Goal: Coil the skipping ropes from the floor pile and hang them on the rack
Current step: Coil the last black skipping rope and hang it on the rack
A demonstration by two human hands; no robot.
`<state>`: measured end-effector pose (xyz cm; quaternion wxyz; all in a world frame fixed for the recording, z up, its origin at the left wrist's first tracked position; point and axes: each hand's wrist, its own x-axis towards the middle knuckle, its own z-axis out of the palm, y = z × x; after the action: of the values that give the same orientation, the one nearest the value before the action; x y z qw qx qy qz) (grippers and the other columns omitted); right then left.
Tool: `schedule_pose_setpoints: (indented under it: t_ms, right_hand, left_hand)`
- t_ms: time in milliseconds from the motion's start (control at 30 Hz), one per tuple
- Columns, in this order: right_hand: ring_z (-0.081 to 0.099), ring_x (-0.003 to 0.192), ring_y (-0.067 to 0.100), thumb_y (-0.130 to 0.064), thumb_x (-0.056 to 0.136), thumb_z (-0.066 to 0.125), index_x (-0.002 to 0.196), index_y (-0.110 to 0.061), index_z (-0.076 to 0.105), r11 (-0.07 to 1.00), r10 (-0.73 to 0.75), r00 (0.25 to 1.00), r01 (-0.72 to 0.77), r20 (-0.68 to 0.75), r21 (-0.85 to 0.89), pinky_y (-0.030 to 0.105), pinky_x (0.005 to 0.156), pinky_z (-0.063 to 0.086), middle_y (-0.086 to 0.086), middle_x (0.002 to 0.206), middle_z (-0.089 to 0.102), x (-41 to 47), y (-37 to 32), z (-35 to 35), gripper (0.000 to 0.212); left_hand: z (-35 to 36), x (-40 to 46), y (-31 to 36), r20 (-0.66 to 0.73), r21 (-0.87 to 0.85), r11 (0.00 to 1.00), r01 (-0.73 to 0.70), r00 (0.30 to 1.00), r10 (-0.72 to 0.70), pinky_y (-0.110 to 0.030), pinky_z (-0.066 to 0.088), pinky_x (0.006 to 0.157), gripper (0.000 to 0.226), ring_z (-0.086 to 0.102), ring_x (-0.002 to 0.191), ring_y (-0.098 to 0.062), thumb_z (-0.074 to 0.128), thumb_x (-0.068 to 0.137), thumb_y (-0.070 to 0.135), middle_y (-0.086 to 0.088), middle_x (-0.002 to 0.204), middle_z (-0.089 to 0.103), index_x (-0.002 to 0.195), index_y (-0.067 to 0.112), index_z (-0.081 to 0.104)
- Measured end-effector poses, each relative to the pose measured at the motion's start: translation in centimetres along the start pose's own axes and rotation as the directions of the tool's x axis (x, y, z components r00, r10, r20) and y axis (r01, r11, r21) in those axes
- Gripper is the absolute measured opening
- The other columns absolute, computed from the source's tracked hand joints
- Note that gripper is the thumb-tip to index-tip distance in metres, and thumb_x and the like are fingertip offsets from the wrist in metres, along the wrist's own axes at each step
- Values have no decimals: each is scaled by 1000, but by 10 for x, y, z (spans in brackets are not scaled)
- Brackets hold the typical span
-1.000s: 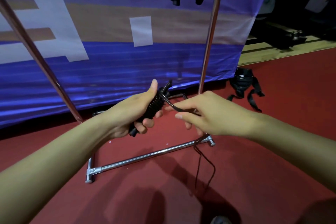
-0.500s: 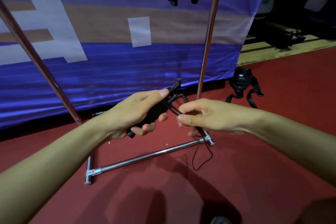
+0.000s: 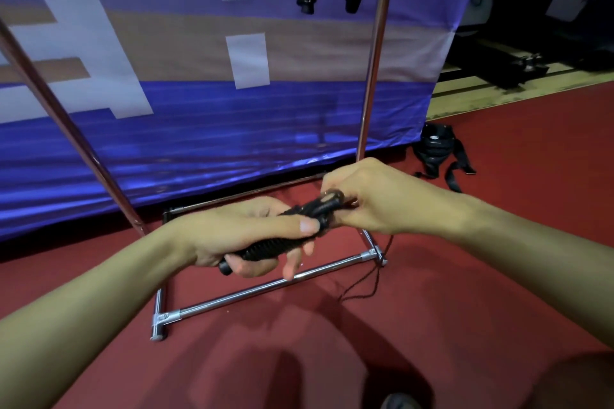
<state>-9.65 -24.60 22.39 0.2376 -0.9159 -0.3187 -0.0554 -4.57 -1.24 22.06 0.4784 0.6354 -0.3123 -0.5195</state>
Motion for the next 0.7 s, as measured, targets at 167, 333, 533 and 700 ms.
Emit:
schedule_pose_setpoints:
  t_ms: [167,333,533,700]
  right_hand:
    - [59,74,7,-37,95,66,96,-30,69,963,115,973,-61,198,-262,31,70,49,-10,79,68,3,-3,-8,7]
    - [54,67,2,-39,96,61,86,-32,65,955,175,957,-106,233,-278,32,68,50,-14,71,54,6,-21,-16,13]
    - [65,75,20,-41,101,48,93,-26,71,927,187,969,-120,161,-354,37,67,53,-4,80,66,4,-35,-15,28]
    - [64,75,25,-38,101,54,97,-26,69,842,164,986,-143,-5,-520,34,63,47,-2,80,65,1,-42,-11,20]
  left_hand:
    - [15,4,10,14,337,923,185,979,-201,-18,32,35,18,58,43,-13,65,100,35,-7,88,79,108,18,66]
    - [16,11,5,-184,424,864,272,960,-212,-21,35,39,15,63,49,-13,68,98,40,-2,93,80,107,28,66]
    - [14,11,6,-306,290,921,261,937,-169,-21,36,38,26,62,49,-13,67,98,38,-4,91,80,122,31,64]
    - [5,7,7,-358,109,985,136,930,-89,-18,28,38,28,45,49,-11,69,95,39,-1,82,69,118,22,67]
